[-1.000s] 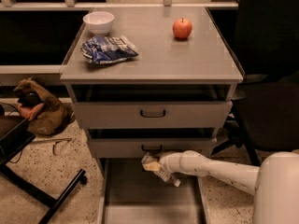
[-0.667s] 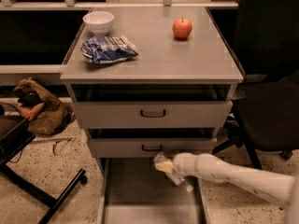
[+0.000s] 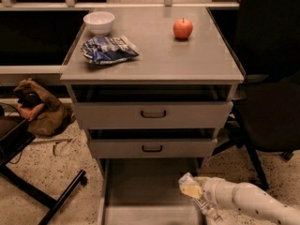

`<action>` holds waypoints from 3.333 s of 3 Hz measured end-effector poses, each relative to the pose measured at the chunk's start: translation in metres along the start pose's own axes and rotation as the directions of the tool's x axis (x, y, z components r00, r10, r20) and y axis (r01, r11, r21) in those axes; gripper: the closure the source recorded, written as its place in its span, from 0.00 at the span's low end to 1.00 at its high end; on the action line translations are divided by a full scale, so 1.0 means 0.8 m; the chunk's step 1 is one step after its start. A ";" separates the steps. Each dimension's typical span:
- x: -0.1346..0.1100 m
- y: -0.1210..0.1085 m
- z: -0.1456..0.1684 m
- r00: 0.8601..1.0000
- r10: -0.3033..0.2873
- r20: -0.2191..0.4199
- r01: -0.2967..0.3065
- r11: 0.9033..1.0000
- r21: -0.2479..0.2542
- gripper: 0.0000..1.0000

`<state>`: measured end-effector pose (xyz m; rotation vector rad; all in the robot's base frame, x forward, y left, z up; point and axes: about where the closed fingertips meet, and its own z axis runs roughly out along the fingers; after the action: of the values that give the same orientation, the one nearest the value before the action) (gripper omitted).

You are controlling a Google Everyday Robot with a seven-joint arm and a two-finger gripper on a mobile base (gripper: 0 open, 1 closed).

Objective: Pick blue plastic bottle from bottom drawer and place on counter

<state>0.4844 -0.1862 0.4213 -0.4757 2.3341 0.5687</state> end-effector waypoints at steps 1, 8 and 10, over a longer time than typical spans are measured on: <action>0.000 0.000 0.000 1.000 0.000 0.000 0.000 1.000 0.000 1.00; -0.501 0.131 -0.258 0.892 -0.231 0.387 0.309 0.939 -0.150 1.00; -0.673 0.184 -0.285 0.796 -0.360 0.487 0.486 0.859 -0.161 1.00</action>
Offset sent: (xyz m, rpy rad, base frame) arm 0.0603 0.0033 0.1211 0.0603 -0.1090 0.0197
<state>0.6717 -0.0839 0.9852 -0.8819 1.6415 0.6999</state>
